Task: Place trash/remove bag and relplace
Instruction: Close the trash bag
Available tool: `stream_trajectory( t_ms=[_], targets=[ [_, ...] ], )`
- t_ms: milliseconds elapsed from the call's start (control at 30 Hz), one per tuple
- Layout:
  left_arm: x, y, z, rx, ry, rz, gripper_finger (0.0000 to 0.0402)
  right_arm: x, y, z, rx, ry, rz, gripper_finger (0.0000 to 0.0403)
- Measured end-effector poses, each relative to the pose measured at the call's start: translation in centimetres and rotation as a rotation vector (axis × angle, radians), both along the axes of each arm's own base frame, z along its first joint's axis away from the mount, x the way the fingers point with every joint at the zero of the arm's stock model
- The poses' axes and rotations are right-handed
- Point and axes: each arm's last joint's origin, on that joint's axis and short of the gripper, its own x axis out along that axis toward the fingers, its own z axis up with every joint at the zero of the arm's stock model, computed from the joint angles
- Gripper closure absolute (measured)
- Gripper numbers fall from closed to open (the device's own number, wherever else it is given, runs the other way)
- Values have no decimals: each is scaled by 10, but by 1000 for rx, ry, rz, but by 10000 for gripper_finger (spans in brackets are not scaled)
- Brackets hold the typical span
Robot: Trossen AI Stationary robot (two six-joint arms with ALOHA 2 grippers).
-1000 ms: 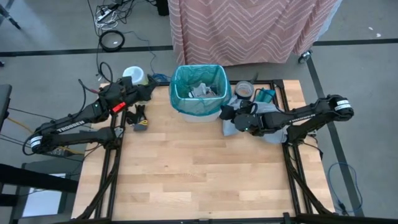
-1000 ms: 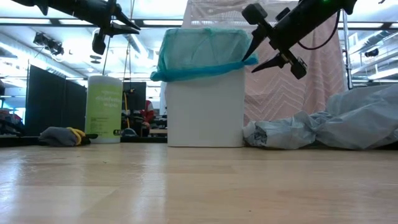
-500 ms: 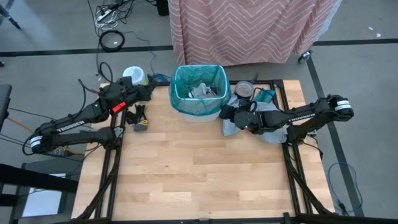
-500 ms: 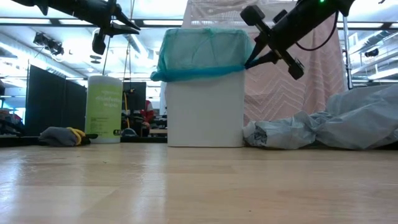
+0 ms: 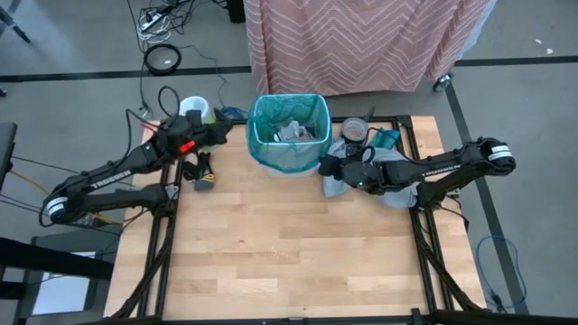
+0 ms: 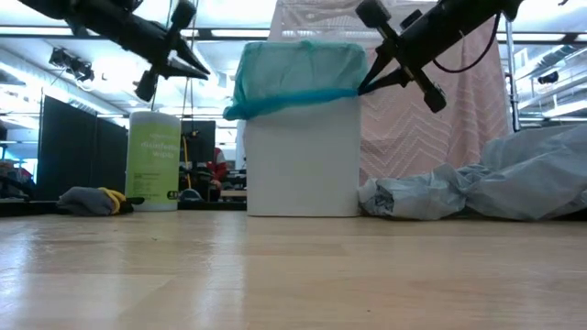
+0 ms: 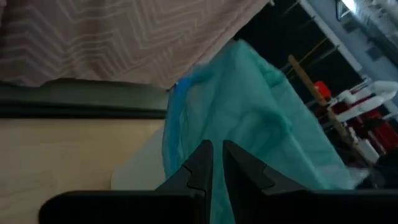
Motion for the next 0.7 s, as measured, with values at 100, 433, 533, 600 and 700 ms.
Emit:
stream_trajectory(
  t_ms=[100,433,533,600,700],
  targets=[
    [5,5,-1,0,-11,-14,355,-3,5,4,7,-17,22,402],
    [27,28,-19,-100,-35,-15,355,-13,5,10,14,-18,-3,403],
    [38,37,-16,-62,-124,-78,355,-18,4,12,19,-5,-3,403],
    [43,41,-12,-45,-210,-109,355,-22,4,12,42,7,-12,403],
    [49,45,-6,-15,-321,-126,355,-30,3,11,79,26,-39,403]
  ],
)
